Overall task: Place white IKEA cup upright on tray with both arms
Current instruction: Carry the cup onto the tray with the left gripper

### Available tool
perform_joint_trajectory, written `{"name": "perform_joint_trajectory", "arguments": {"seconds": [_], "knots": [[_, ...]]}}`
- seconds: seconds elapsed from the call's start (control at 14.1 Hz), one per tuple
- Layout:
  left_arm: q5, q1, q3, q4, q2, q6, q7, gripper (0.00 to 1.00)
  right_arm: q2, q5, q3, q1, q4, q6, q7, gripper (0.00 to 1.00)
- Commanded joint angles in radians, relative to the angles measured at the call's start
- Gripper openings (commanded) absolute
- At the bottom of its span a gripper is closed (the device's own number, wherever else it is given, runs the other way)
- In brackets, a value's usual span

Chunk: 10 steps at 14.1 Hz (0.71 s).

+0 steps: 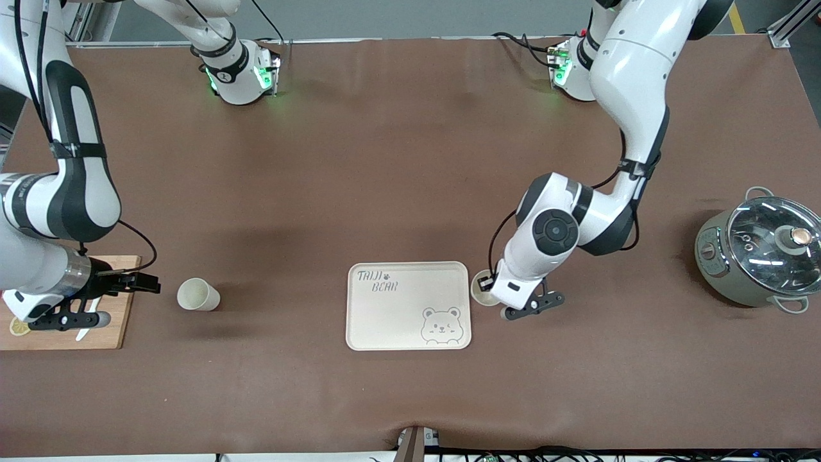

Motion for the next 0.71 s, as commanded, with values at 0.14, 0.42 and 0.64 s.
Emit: {"name": "perform_joint_trajectory", "arguments": {"seconds": [0.14,0.42,0.64], "knots": [[0.019,-0.112,0.054,0.100,0.074,0.007,-0.097,0.00,0.017,-0.005,0.012,-0.011,-0.017,0.043,0.010,1.00],[0.017,-0.258,0.187,0.102,0.126,0.159,-0.188,0.00,0.014,0.001,0.014,-0.020,-0.080,0.099,0.009,1.00],[0.017,-0.269,0.189,0.107,0.175,0.207,-0.188,0.00,0.014,0.007,0.014,-0.020,-0.096,0.127,0.009,1.00]]}}
